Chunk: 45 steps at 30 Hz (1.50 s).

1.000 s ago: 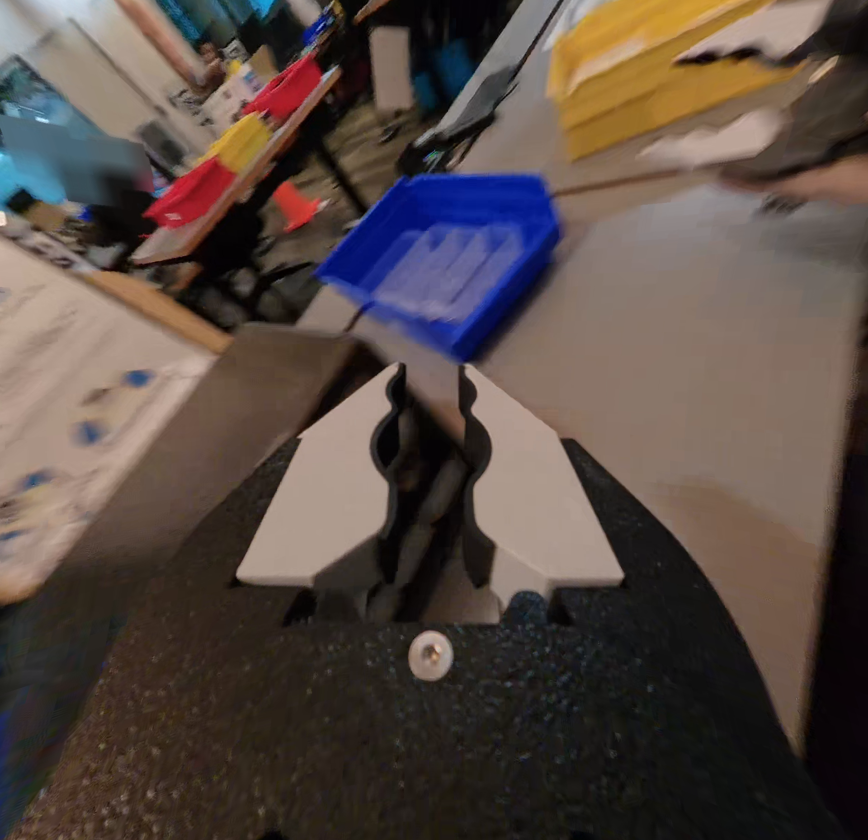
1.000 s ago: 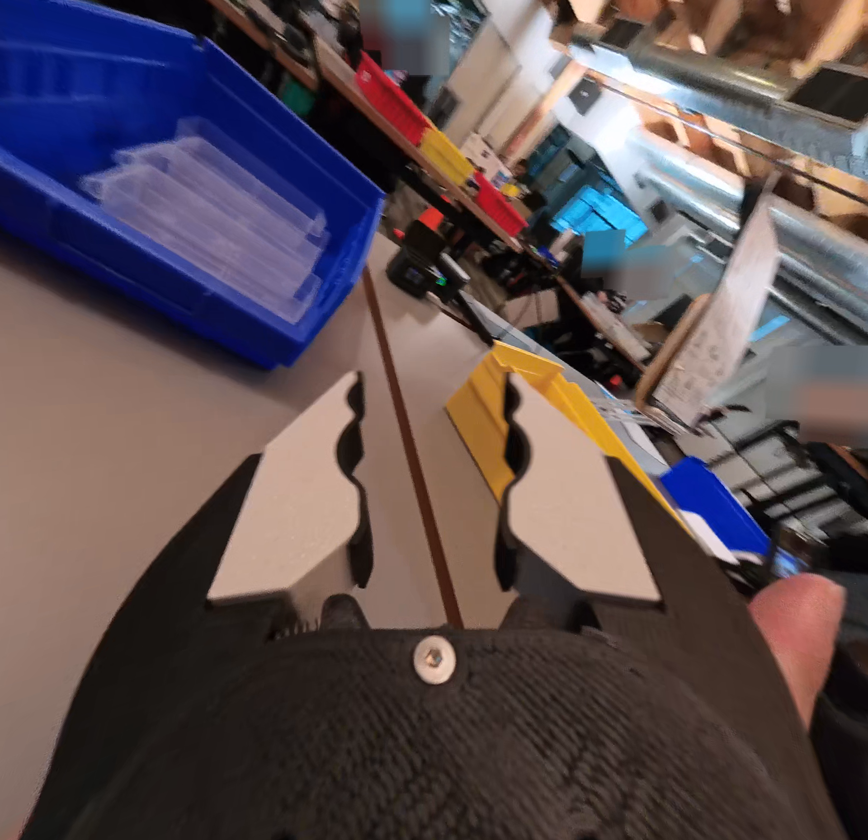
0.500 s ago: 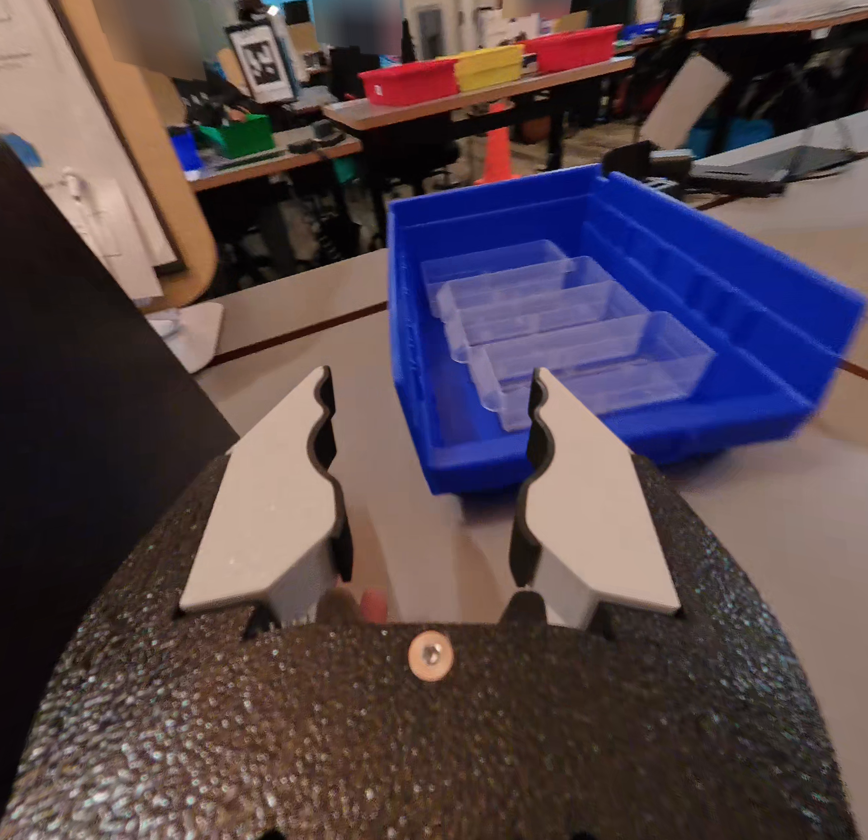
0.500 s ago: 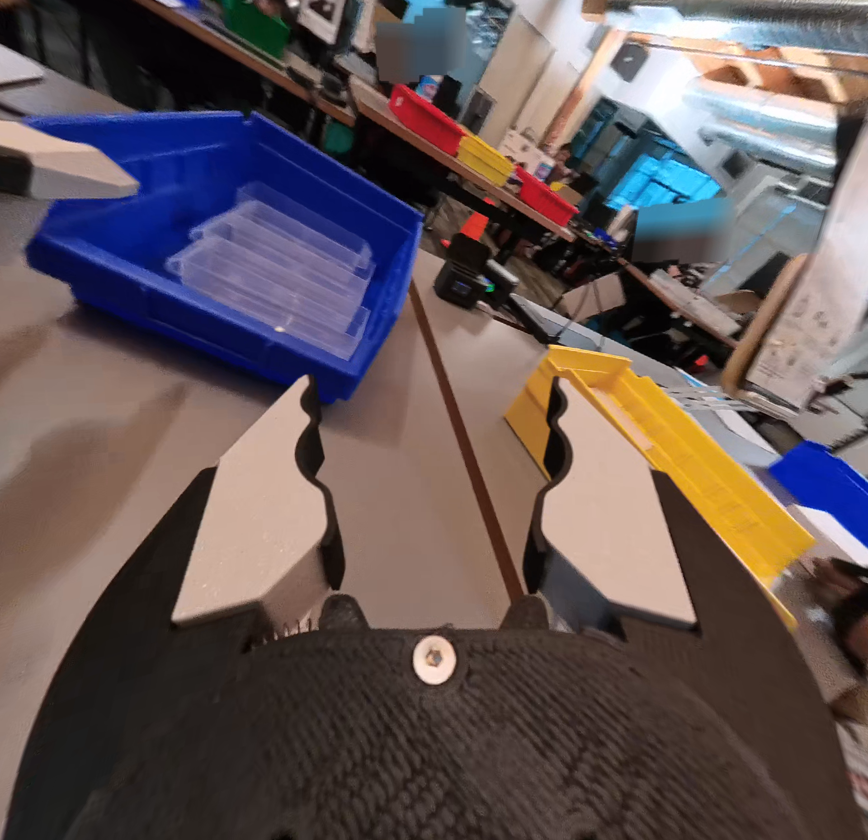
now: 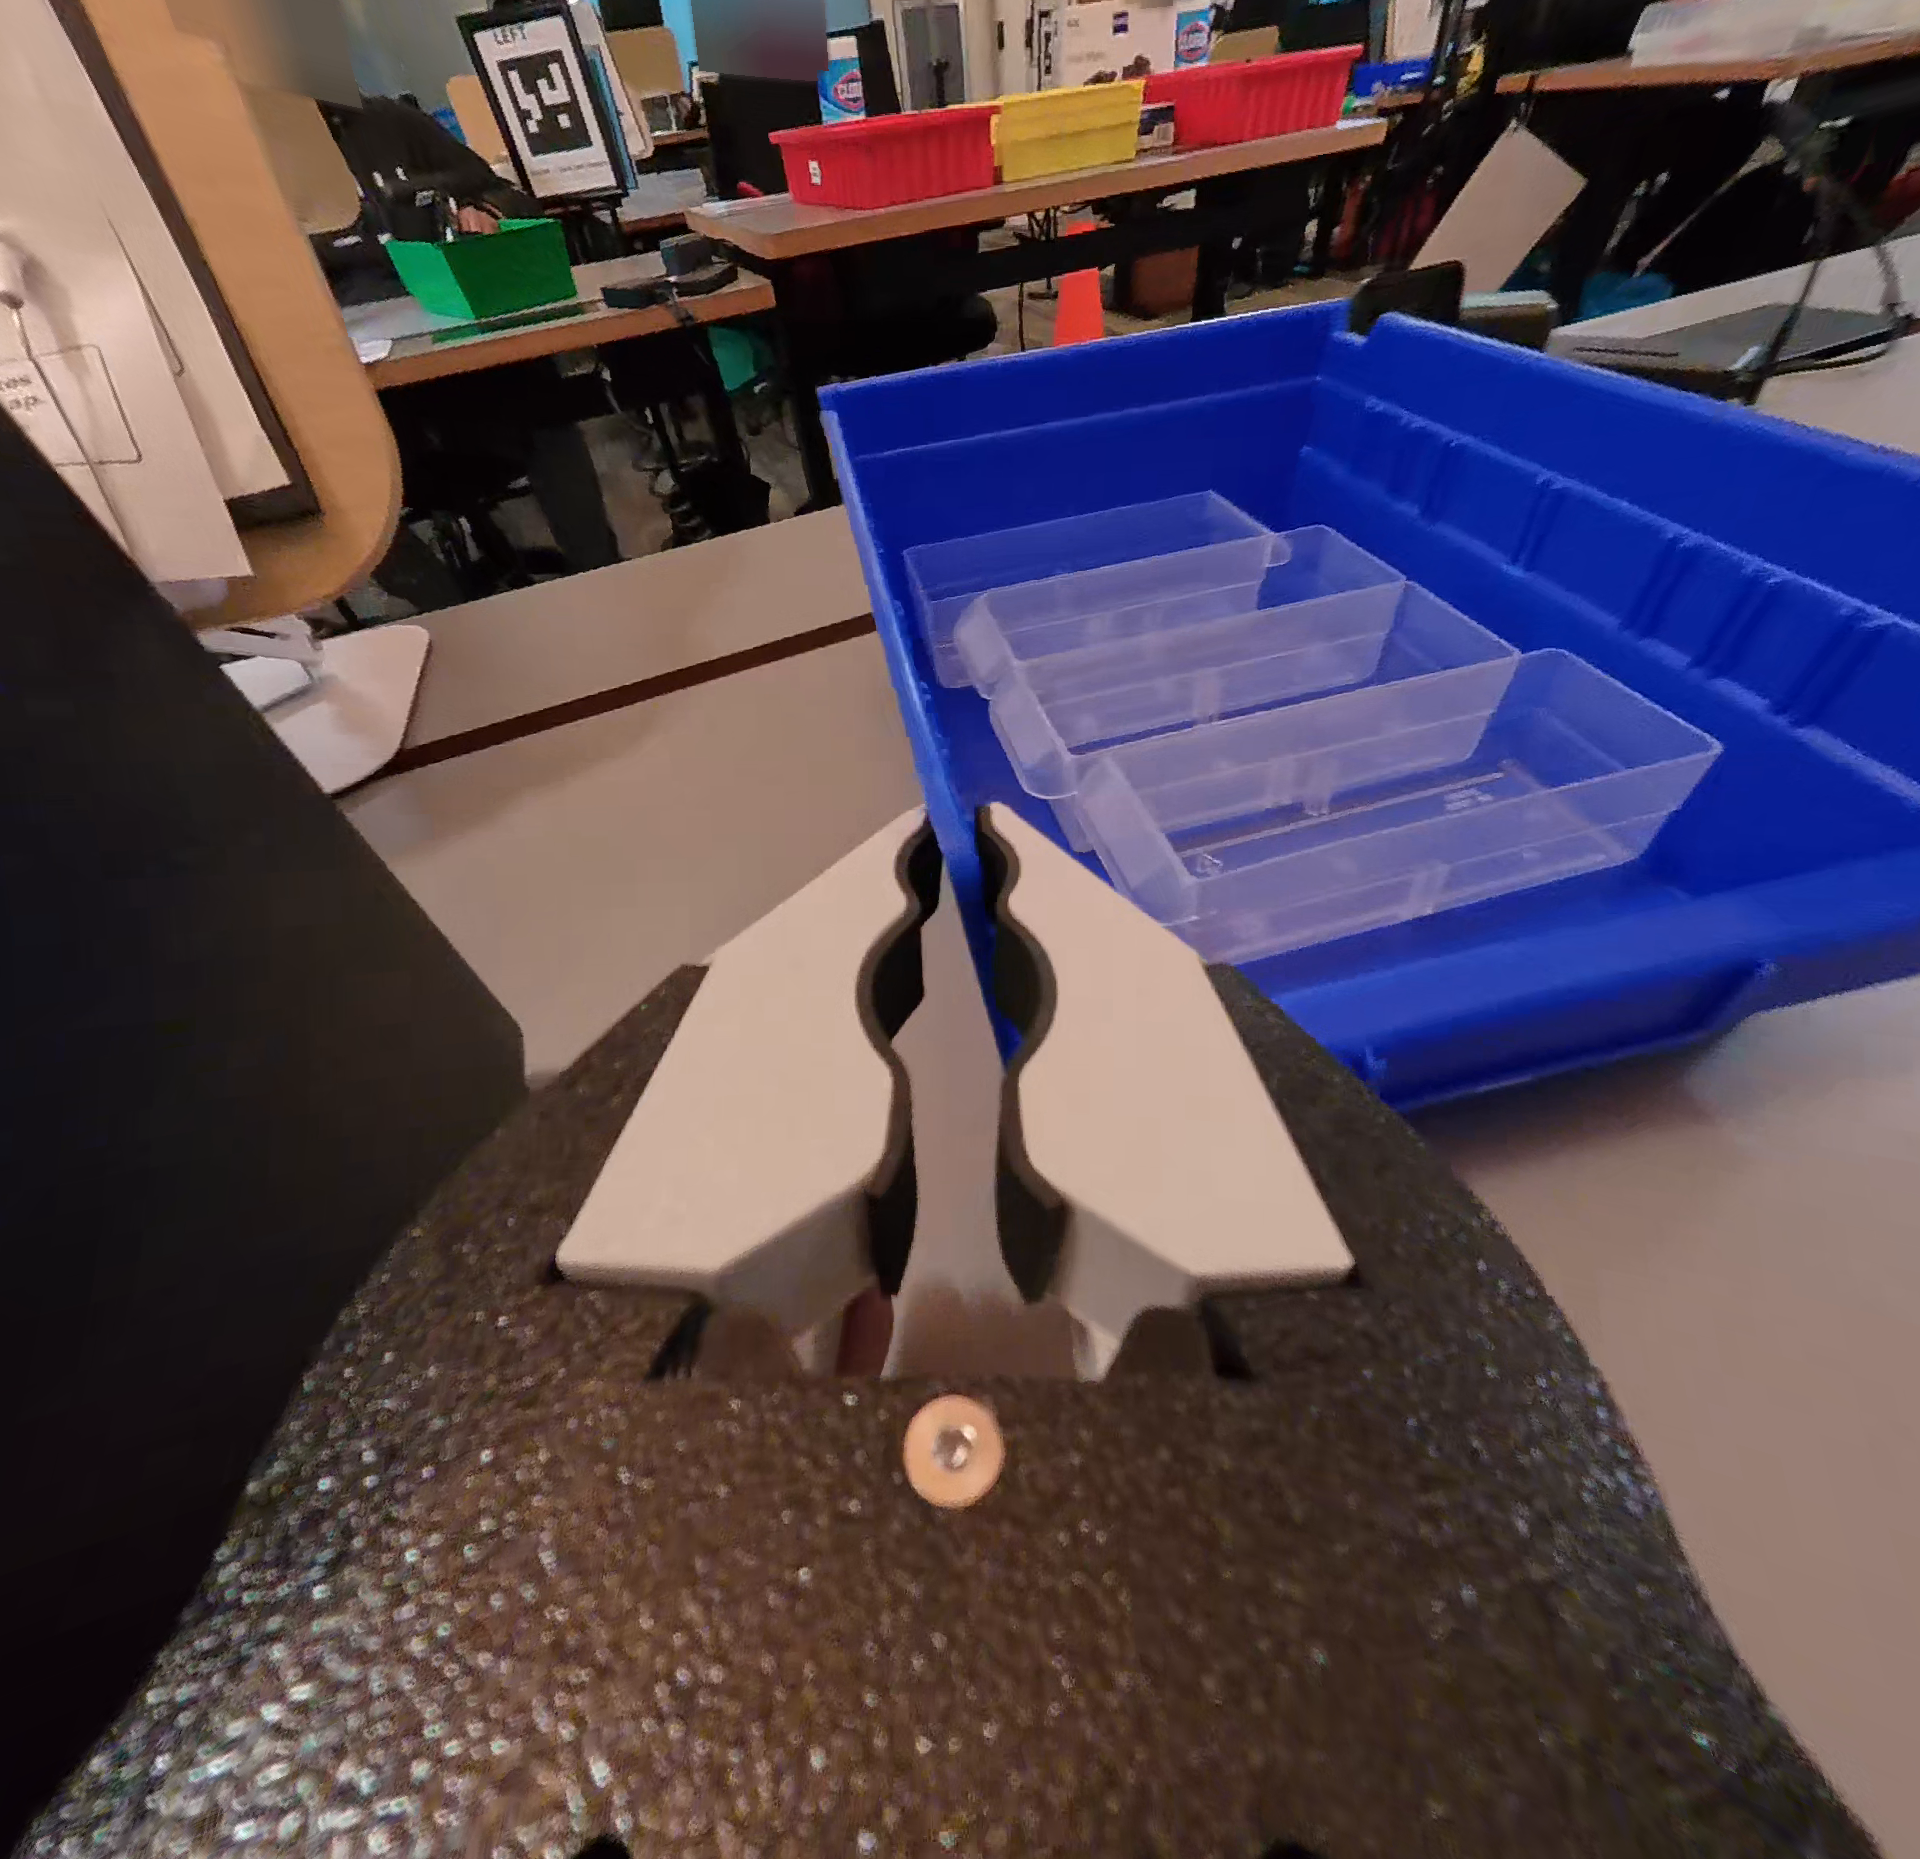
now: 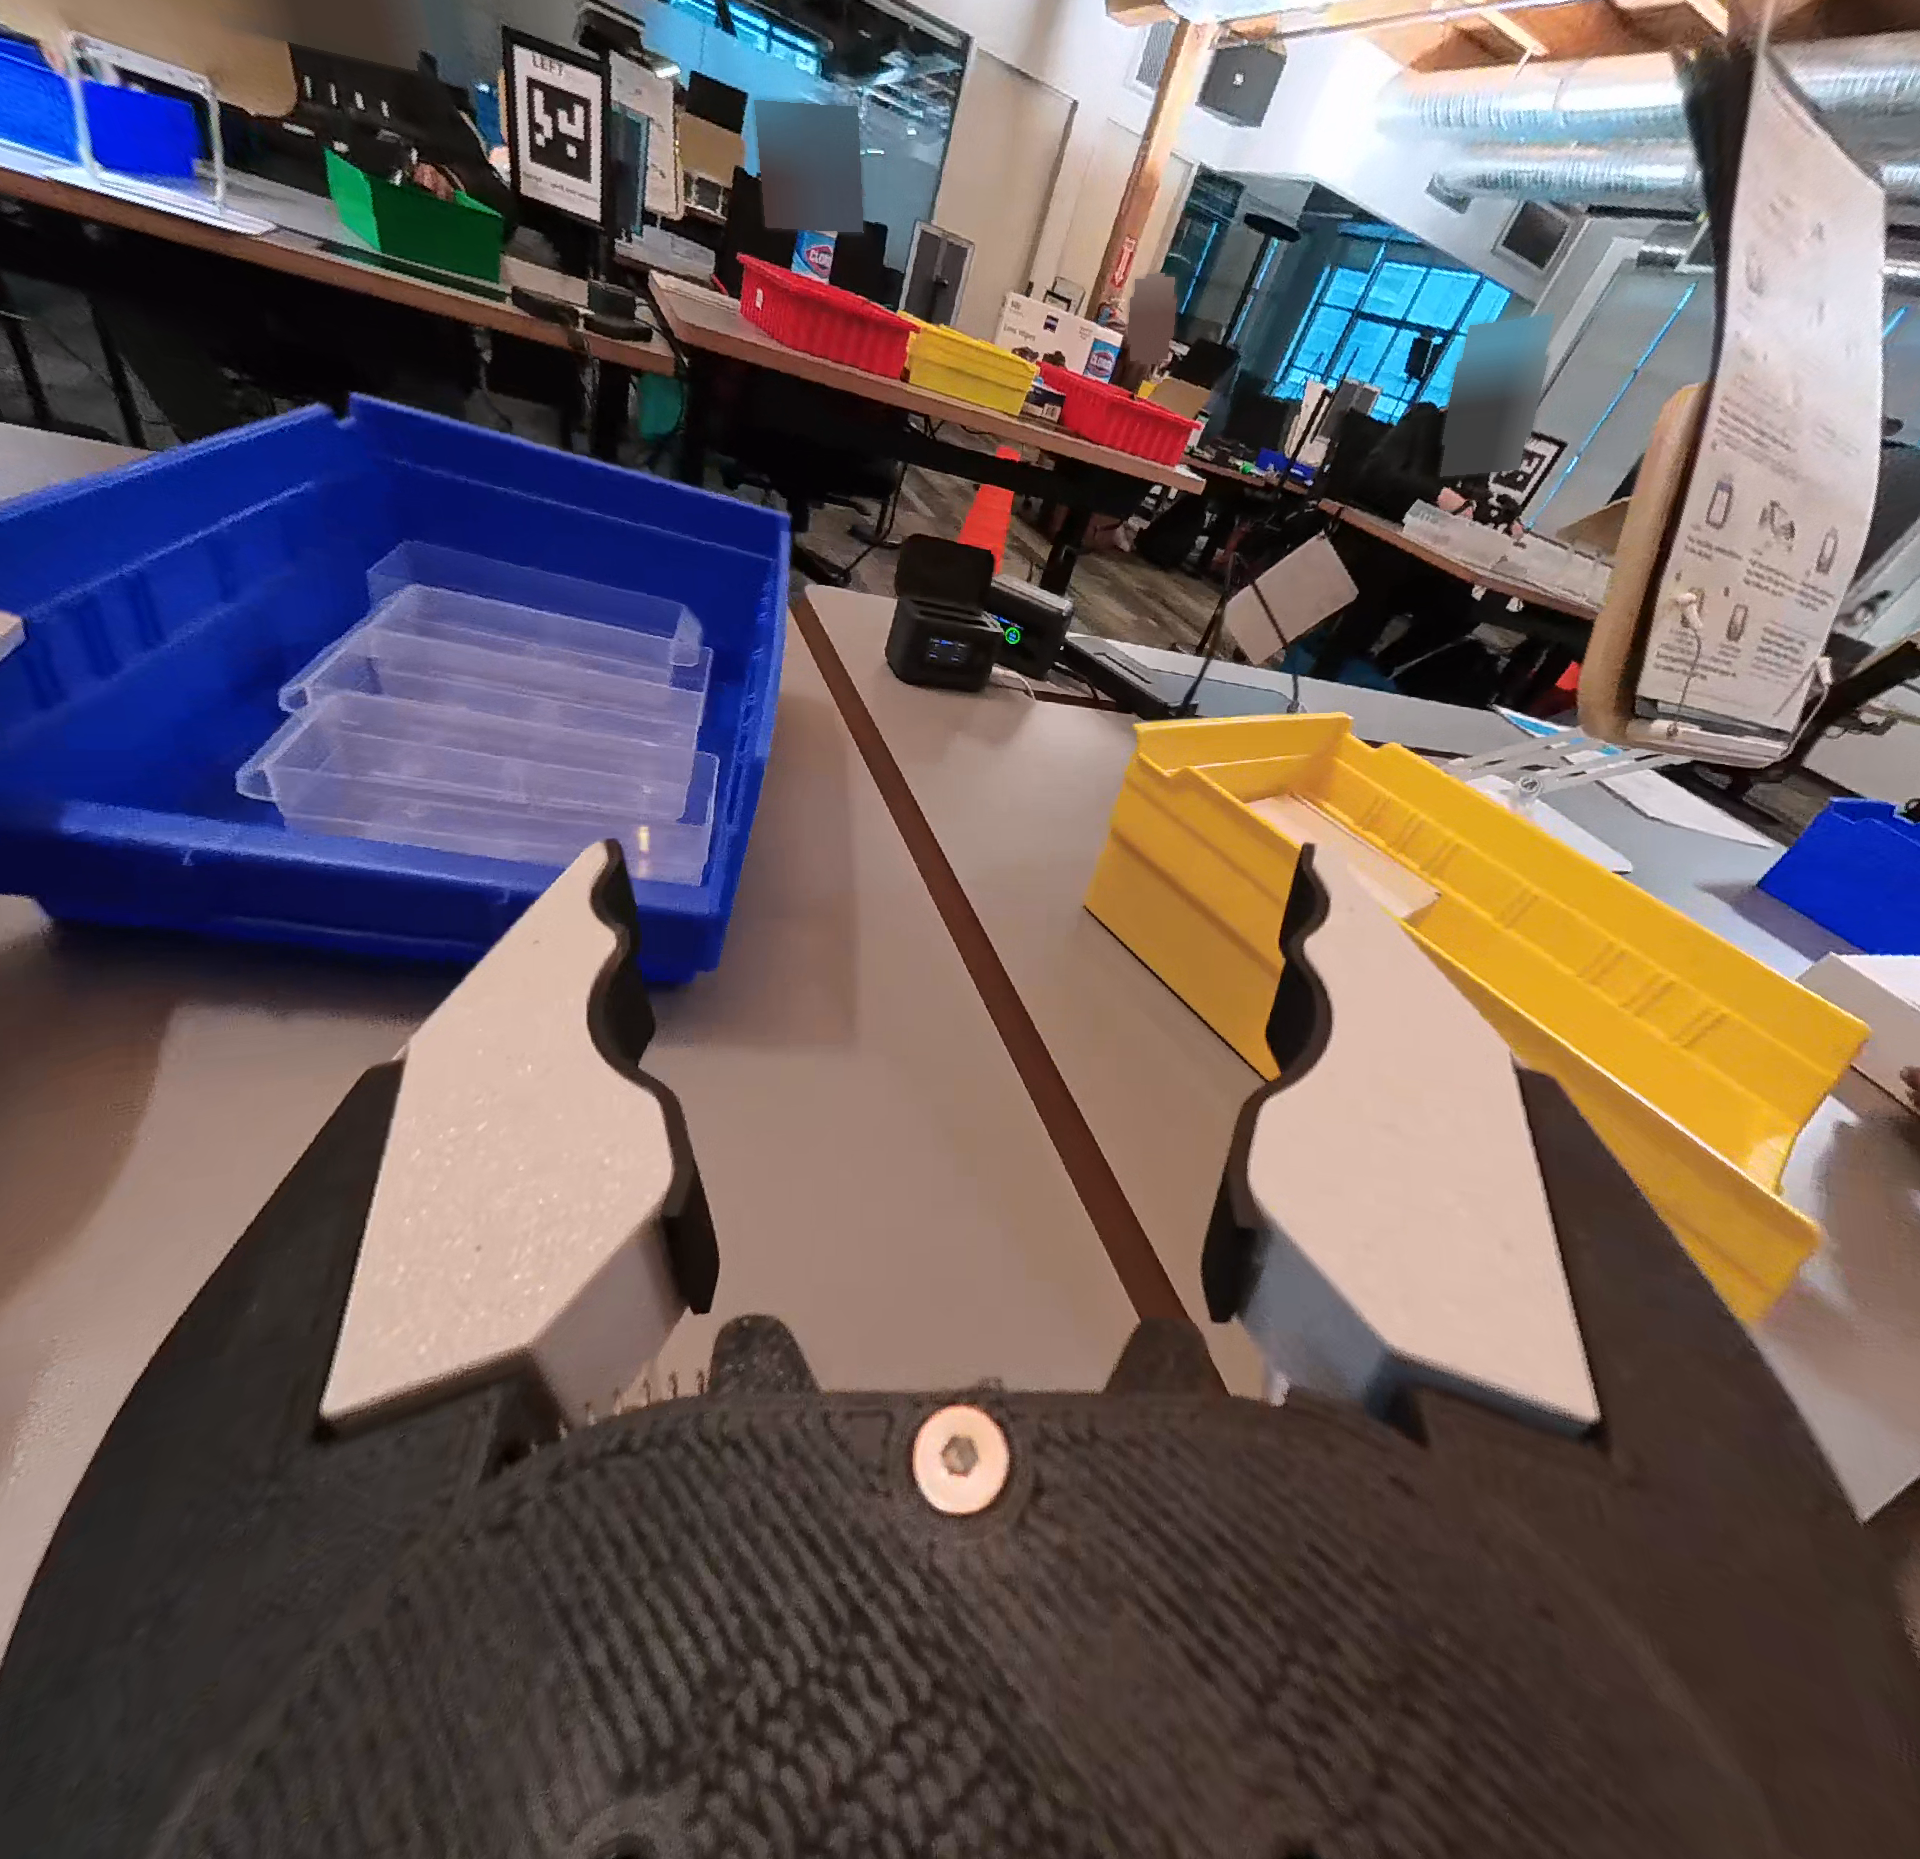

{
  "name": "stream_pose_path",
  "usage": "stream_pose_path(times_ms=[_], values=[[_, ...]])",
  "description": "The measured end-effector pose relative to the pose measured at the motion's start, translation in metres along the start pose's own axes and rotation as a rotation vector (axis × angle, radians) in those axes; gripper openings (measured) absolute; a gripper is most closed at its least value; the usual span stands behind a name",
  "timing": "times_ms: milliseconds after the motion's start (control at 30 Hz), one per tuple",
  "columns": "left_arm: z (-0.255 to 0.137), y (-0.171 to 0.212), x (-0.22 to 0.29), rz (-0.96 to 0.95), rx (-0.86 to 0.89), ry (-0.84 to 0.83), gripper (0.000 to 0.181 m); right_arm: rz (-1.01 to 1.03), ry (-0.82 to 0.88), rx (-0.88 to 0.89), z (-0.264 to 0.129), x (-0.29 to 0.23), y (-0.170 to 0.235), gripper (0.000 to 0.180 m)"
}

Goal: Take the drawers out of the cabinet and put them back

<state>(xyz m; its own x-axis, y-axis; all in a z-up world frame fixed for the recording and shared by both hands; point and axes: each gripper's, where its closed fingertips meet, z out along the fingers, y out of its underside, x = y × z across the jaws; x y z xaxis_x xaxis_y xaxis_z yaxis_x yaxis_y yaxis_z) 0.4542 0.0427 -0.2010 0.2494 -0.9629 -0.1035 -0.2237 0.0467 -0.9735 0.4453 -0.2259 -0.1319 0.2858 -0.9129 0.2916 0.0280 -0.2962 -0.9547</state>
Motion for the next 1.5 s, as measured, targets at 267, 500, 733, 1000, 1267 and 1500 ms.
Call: stream_pose_path(times_ms=[267, 500, 733, 1000, 1267, 1500], values=[[-0.092, 0.017, 0.015, 0.045, 0.014, 0.162, 0.006, 0.023, -0.005, 0.03, -0.018, 0.013, -0.024, 0.121], [-0.217, 0.048, -0.032, 0.014, 0.027, 0.321, 0.0, 0.033, -0.076, 0.096, -0.033, -0.007, -0.055, 0.117], [-0.332, 0.076, -0.076, 0.048, 0.015, 0.356, 0.0, 0.019, -0.179, 0.136, -0.047, -0.046, -0.082, 0.117], [-0.405, 0.101, -0.157, 0.2, -0.042, 0.348, 0.001, 0.024, -0.467, 0.181, -0.117, -0.147, -0.135, 0.109], [-0.436, 0.119, -0.26, 0.088, -0.095, 0.336, 0.0, -0.113, -0.953, 0.298, -0.219, -0.348, -0.172, 0.112], [-0.48, 0.143, -0.37, -0.017, -0.258, 0.463, 0.0, -0.099, -1.243, 0.345, -0.279, -0.493, -0.2, 0.111]])
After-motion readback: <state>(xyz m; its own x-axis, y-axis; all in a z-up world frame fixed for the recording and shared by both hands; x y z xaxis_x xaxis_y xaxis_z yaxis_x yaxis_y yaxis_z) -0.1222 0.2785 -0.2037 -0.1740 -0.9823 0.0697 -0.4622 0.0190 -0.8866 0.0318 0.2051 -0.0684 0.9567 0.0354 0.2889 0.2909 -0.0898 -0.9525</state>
